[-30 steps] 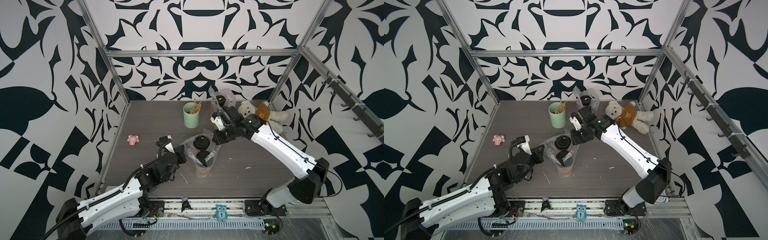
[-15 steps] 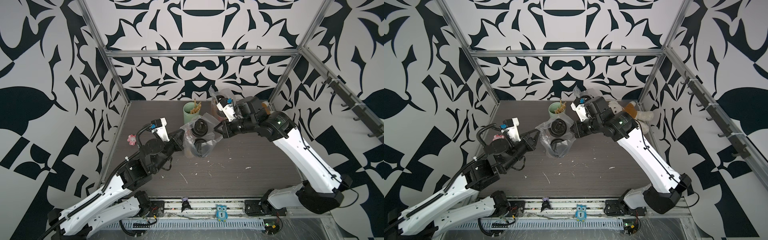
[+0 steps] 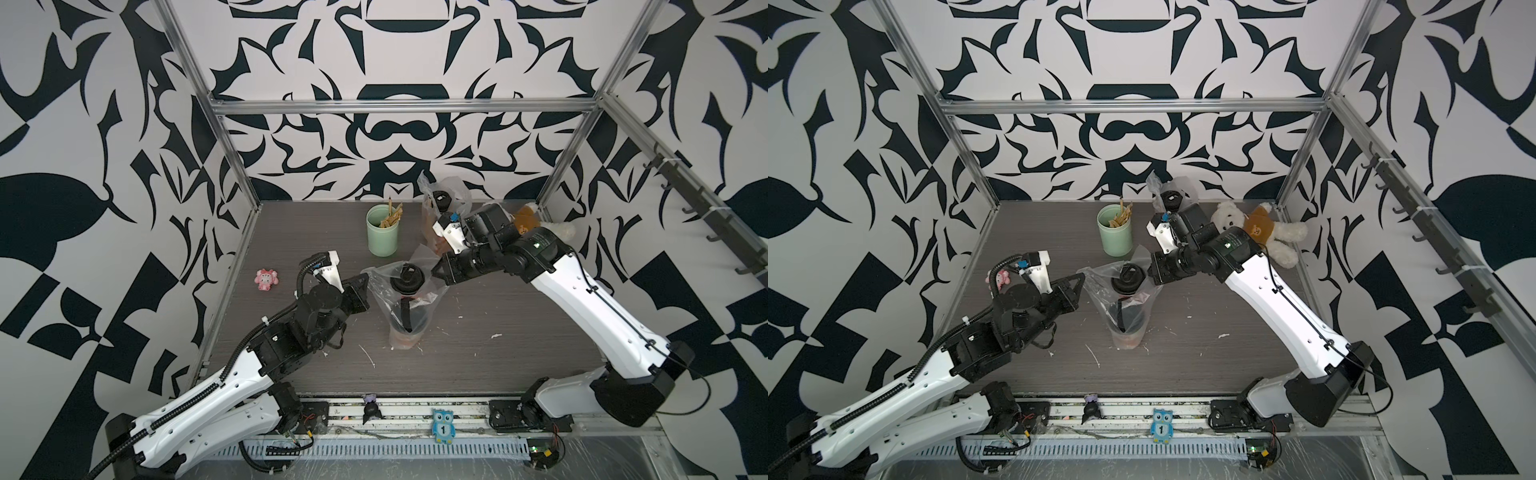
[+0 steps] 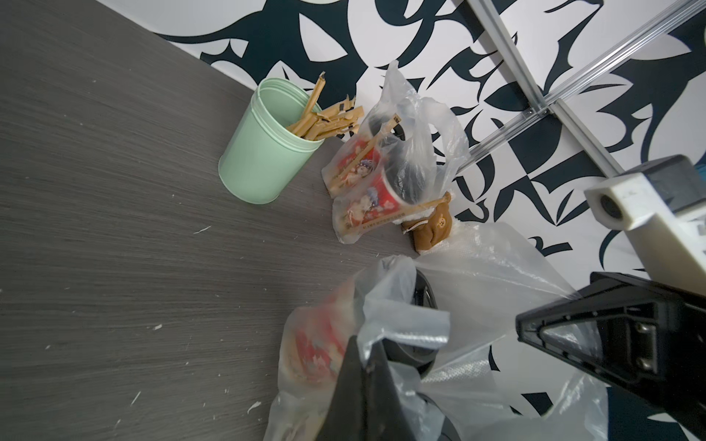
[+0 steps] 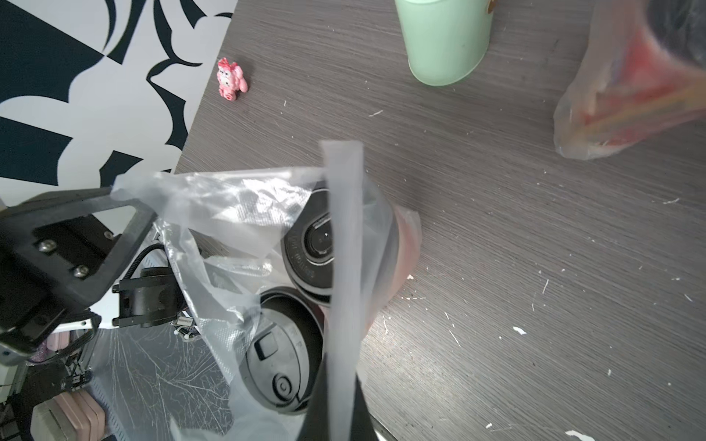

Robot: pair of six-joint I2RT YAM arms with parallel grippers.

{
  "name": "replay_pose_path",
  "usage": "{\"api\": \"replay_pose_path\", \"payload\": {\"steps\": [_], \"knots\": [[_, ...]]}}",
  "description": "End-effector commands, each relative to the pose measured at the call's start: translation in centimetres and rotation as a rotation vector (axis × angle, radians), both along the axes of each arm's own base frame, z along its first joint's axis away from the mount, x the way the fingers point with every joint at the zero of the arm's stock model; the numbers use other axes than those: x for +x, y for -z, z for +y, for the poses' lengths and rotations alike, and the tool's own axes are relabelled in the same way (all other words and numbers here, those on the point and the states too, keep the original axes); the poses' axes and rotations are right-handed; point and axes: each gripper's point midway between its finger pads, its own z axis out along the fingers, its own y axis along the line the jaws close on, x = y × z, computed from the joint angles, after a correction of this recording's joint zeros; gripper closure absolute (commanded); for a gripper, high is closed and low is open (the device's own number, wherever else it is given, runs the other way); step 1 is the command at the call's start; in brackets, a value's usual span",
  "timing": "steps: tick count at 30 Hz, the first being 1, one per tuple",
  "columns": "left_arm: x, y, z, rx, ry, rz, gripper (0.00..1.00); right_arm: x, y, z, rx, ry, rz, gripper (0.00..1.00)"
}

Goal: Pack milk tea into plastic carrier bags
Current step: Adjust the plastic carrier bag at the center of the board.

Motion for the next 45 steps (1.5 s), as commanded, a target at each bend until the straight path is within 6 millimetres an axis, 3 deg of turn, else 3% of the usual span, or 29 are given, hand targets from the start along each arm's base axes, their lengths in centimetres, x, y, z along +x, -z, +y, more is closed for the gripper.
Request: {"api": "replay_pose_path", "payload": {"steps": [1, 10, 17, 18, 26, 31, 33, 36, 39, 42, 45], "knots": [[0.4, 0.8, 0.2, -0.021, -0.023, 0.026, 1.00, 0.7, -0.2, 0.2, 0.038, 0.013, -0.009, 1.00], [0.8, 3.0, 0.2, -0.005, -0.034, 0.074, 1.00, 2.1, 3.9, -0.2, 0.010, 0.034, 0.085, 1.00], [1.3, 2.9, 0.2, -0.013, -0.036, 0.080, 1.00, 3.0, 3.9, -0.3, 0.018, 0.038, 0.089, 1.00], [1.4, 3.1, 0.3, -0.008, -0.039, 0.083, 1.00, 3.1, 4.0, -0.5, 0.015, 0.045, 0.091, 0.97], [1.9, 4.7, 0.2, -0.011, -0.041, 0.105, 1.00, 4.0, 3.7, -0.4, 0.011, 0.053, 0.081, 0.49], [2.1, 5.1, 0.0, -0.016, -0.024, 0.092, 1.00, 5.4, 0.3, -0.4, 0.031, 0.068, -0.026, 0.29], [2.0, 5.0, -0.3, -0.023, -0.007, 0.078, 1.00, 6.0, -1.3, -0.2, 0.052, 0.072, -0.081, 0.25], [1.9, 4.9, -0.6, -0.026, 0.021, 0.058, 1.00, 7.4, -3.6, 0.0, 0.081, 0.085, -0.178, 0.27], [1.7, 4.8, -0.8, -0.034, 0.041, 0.041, 1.00, 9.2, -4.7, 0.6, 0.102, 0.098, -0.262, 0.44], [1.5, 4.9, -0.9, -0.032, 0.052, 0.033, 1.00, 11.3, -4.4, 1.4, 0.097, 0.107, -0.296, 0.57], [1.5, 5.1, -1.0, -0.023, 0.064, 0.029, 1.00, 13.3, -4.1, 2.7, 0.100, 0.097, -0.317, 0.60]]}}
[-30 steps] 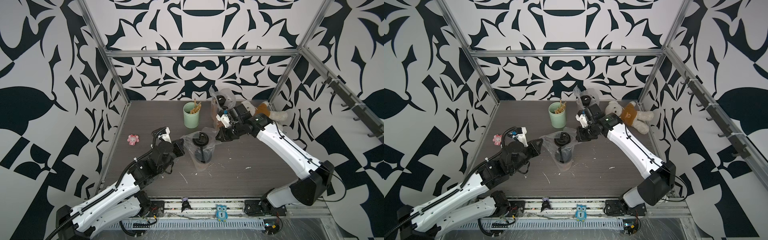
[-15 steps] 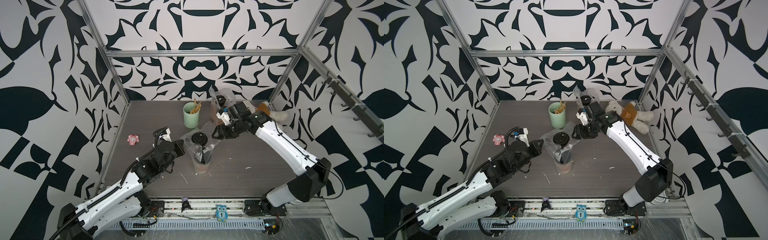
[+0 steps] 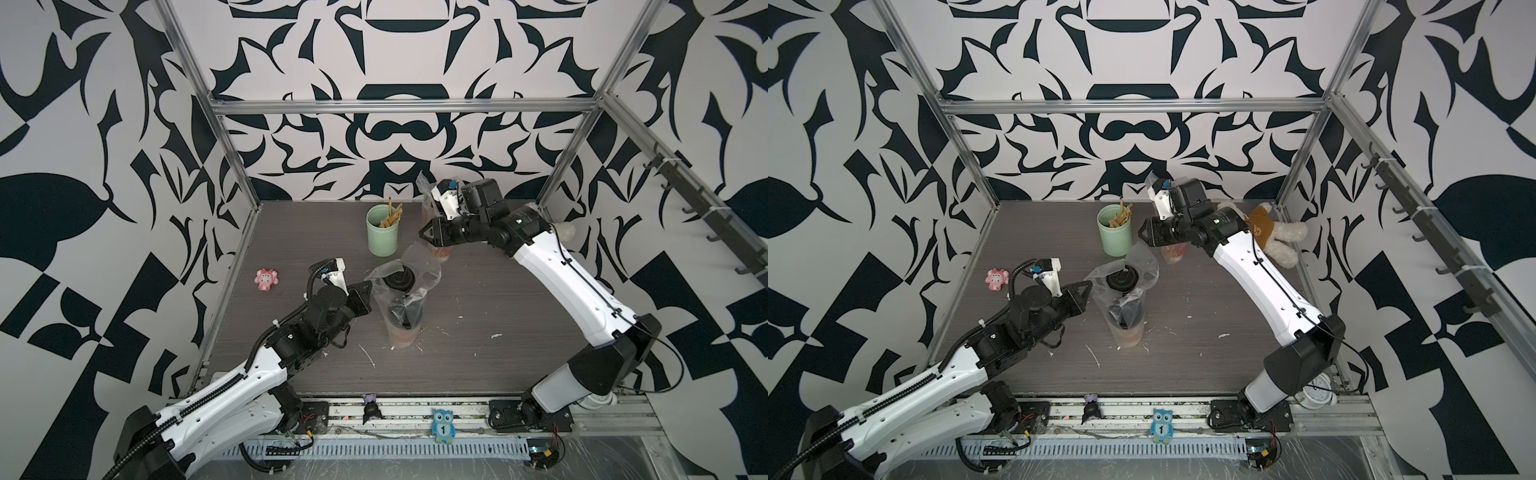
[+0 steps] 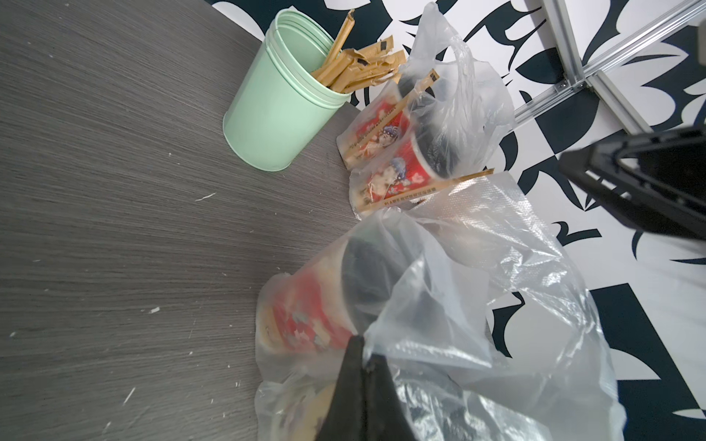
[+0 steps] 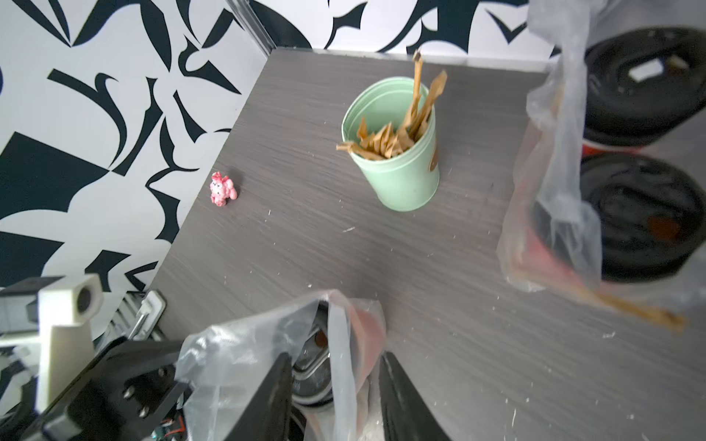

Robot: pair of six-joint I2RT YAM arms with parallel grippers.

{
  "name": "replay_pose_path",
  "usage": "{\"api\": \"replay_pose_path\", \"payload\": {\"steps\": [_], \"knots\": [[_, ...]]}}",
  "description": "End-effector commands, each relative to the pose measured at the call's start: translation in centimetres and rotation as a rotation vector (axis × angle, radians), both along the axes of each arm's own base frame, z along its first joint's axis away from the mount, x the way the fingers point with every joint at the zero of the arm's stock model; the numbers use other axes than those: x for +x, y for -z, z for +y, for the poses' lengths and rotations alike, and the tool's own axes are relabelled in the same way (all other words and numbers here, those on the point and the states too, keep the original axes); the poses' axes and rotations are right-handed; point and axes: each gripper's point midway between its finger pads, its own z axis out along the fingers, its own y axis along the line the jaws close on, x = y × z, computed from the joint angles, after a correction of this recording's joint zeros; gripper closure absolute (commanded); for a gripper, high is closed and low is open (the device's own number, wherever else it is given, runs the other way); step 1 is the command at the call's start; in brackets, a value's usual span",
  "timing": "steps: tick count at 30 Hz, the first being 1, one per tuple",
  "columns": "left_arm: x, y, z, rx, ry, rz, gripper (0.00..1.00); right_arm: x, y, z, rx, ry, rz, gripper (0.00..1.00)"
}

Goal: Pack milk tea into plastic carrier bags
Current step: Adjust the plastic carrier bag at the center of the board, then pick up the straw from the container.

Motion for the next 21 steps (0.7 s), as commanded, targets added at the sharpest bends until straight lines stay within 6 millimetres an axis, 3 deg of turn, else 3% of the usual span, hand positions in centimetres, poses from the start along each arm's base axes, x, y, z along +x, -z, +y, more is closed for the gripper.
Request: {"api": "replay_pose_path", "payload": {"steps": [1, 12, 17, 21], "knots": [[0.0, -0.6, -0.4, -0.012, 0.027, -0.034, 1.00, 3.2, -1.4, 1.7, 0.014, -0.005, -0.114, 0.60], [-0.1, 0.3, -0.8, 0.004, 0.052, -0.032, 1.00, 8.1, 1.4, 7.8, -0.208, -0.058, -0.200, 0.56], [-0.1, 0.2, -0.6, 0.015, 0.049, -0.042, 1.00, 10.0, 2.6, 8.7, -0.285, -0.017, -0.222, 0.56], [-0.1, 0.3, -0.7, 0.017, 0.050, -0.041, 1.00, 10.8, 3.0, 8.4, -0.363, 0.030, -0.239, 0.57]]}}
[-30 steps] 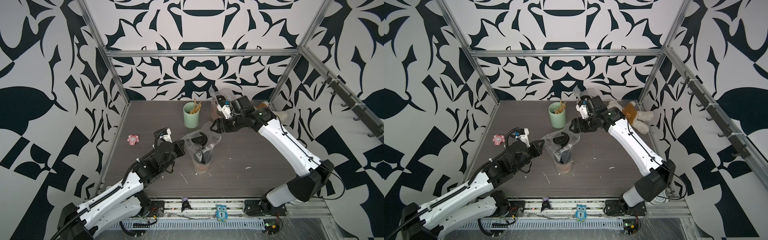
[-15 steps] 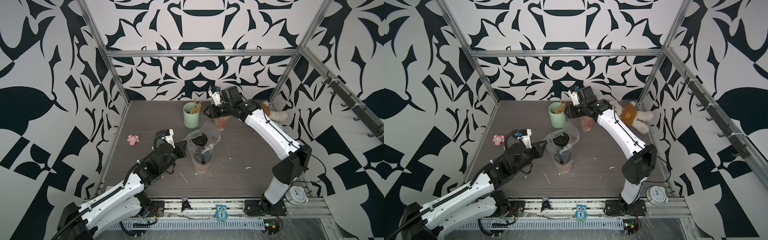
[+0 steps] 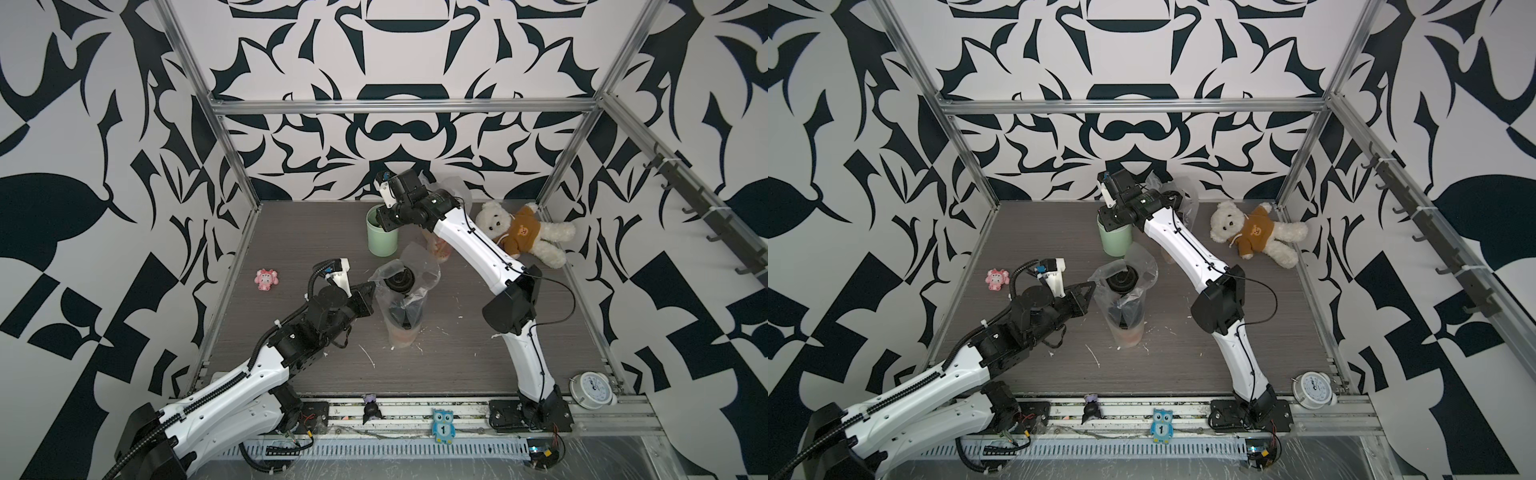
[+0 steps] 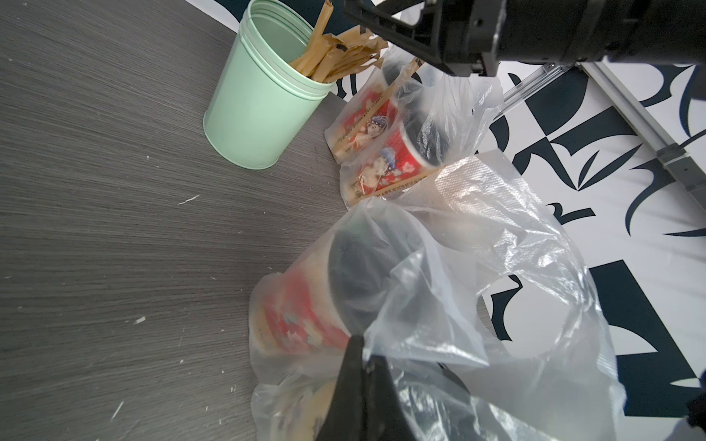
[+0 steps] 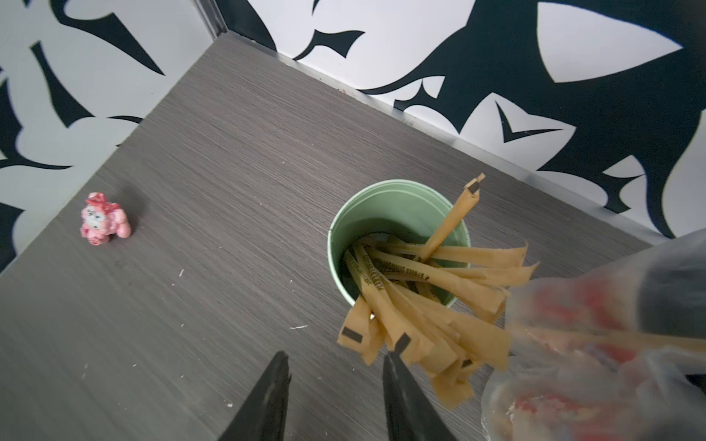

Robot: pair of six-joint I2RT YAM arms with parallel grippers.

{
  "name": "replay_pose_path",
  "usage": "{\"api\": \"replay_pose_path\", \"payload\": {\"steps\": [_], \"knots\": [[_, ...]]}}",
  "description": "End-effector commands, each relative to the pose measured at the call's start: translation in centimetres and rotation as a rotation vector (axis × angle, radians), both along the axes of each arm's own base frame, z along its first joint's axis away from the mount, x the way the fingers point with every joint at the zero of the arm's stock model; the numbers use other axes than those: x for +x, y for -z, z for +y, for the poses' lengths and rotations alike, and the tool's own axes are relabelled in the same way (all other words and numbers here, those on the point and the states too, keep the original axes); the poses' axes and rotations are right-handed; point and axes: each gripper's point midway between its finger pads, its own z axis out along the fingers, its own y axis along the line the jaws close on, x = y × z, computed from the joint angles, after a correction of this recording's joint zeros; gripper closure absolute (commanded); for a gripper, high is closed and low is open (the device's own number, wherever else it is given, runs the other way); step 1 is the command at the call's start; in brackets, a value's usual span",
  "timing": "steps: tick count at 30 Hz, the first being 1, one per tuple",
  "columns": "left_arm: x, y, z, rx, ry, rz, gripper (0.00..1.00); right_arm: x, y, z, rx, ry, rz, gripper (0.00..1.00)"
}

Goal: Pack milk tea into plastic carrier bags
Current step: Pick up the straw from the container.

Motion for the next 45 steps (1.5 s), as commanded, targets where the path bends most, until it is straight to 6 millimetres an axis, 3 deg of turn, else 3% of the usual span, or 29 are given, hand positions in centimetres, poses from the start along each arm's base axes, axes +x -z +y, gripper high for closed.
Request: {"api": "replay_pose_path", "payload": {"steps": [1, 15, 24, 45], "knots": [[0.0, 0.2, 0.1, 0.000, 0.002, -0.013, 1.00, 0.2, -2.5, -1.8, -0.064, 0.056, -0.072, 0.57], [0.1, 0.3, 0.1, -0.001, -0.001, -0.014, 1.00, 0.9, -3.6, -1.0, -0.015, 0.052, -0.112, 0.57], [0.0, 0.5, 0.3, 0.002, -0.008, -0.014, 1.00, 2.1, -3.7, -1.6, 0.027, 0.087, -0.101, 0.58], [0.1, 0.8, 0.5, 0.005, -0.018, -0.008, 1.00, 3.9, -1.9, -1.2, 0.096, 0.110, -0.047, 0.68]]}}
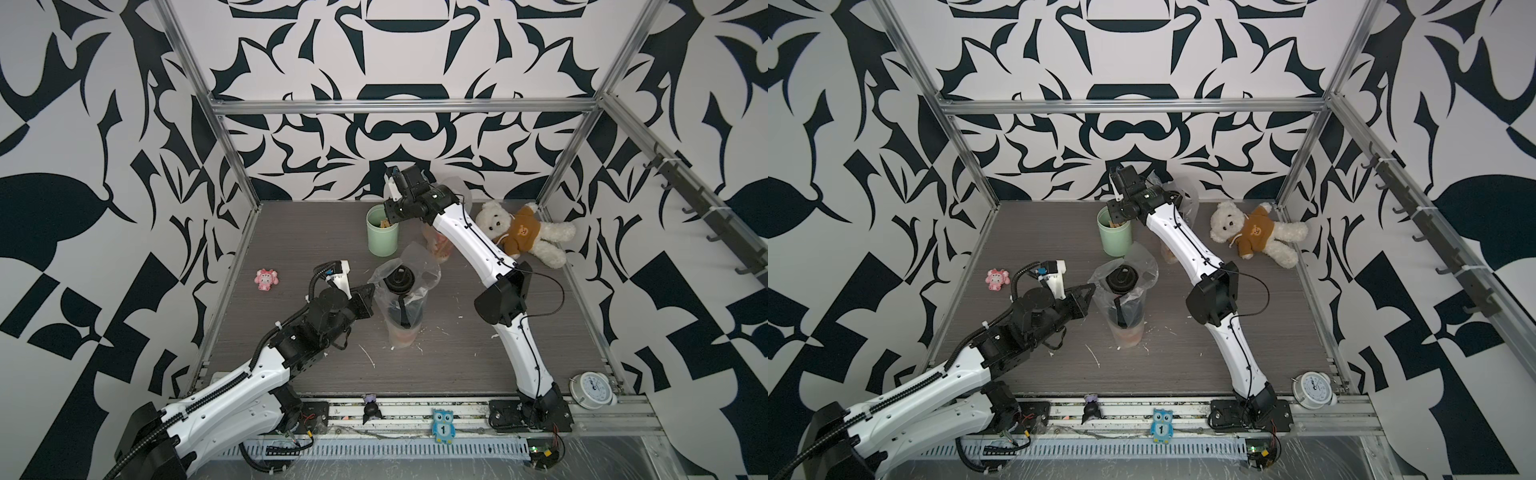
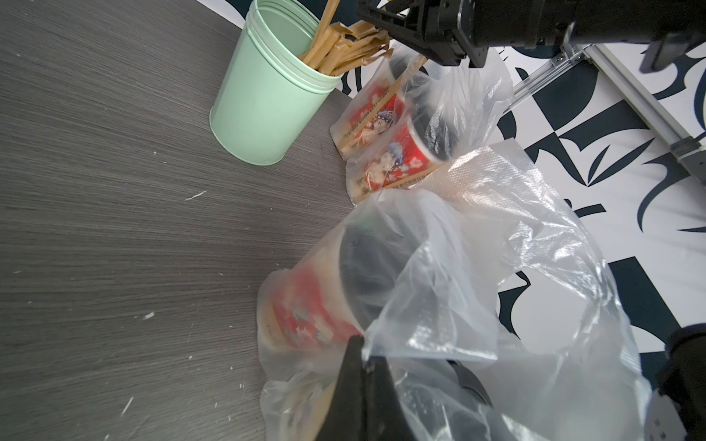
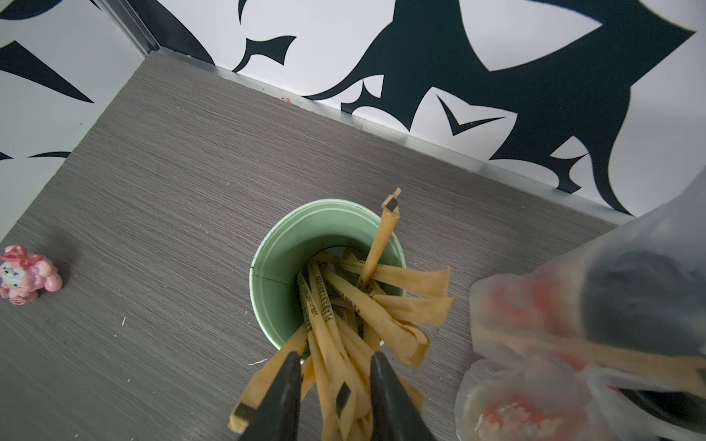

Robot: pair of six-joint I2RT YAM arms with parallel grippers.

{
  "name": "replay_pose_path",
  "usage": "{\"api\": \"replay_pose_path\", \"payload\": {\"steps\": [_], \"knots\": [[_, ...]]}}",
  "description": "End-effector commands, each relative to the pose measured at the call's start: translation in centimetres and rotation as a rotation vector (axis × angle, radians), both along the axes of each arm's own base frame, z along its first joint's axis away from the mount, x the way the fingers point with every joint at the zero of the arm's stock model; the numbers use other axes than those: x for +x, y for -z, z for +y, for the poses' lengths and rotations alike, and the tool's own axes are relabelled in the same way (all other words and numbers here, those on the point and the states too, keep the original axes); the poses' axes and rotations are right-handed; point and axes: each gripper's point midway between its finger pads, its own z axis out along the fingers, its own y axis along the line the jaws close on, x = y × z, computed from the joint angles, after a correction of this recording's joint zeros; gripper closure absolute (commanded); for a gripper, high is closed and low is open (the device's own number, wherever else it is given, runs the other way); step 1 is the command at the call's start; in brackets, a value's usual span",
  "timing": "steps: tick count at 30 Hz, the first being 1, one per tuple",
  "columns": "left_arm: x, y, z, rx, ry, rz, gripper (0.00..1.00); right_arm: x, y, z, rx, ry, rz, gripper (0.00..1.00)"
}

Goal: Pack milk tea into plastic carrier bags
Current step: Pick up the straw from the container.

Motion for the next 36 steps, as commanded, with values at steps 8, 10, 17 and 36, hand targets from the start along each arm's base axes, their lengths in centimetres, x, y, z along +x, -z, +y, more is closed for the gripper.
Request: {"api": "replay_pose_path", "payload": {"steps": [8, 10, 17, 36], "knots": [[0.0, 0.0, 0.8, -0.008, -0.027, -0.014, 1.00, 0.5, -3.6, 0.7, 0.095, -0.007, -0.069, 0.71], [-0.1, -0.1, 0.9, -0.010, -0.029, -0.017, 1.00, 0.6, -3.6, 0.6, 0.097, -0.003, -0.071, 0.70], [-0.2, 0.0, 1.0, -0.011, -0.030, -0.015, 1.00, 0.7, -3.7, 0.5, 0.098, 0.000, -0.075, 0.74], [-0.2, 0.0, 0.9, -0.018, -0.027, -0.014, 1.00, 0.4, -6.4, 0.0, 0.115, -0.002, -0.127, 1.00]]}}
